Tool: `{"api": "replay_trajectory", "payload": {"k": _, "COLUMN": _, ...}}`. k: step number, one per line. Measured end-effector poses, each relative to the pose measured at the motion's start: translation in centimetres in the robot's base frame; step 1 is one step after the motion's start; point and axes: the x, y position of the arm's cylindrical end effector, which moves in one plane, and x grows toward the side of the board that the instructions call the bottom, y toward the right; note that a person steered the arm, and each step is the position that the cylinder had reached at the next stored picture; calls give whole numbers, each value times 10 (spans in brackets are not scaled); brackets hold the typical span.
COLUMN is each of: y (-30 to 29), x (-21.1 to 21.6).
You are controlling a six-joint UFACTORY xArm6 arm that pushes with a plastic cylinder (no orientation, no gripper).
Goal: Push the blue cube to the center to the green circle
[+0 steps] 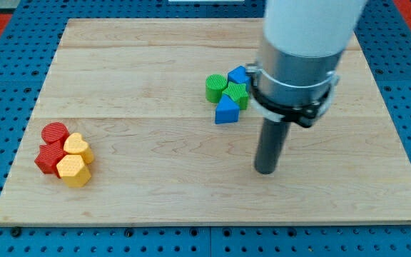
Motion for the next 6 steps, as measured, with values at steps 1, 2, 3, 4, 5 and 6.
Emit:
{"api": "replay_trajectory", "payload": {"k": 1, "y": -14, "x": 3}}
{"api": "replay_trajectory", "payload": {"k": 2, "y": -28, "x": -2}}
{"api": "replay_trajectory", "payload": {"k": 3, "y": -59, "x": -83}}
{"api": "replay_trajectory", "payload": {"k": 4, "y": -32, "x": -129}}
{"api": "replay_trajectory", "payload": {"k": 5, "y": -21, "x": -156}}
{"api": "replay_trajectory", "payload": {"k": 6, "y": 0, "x": -156}}
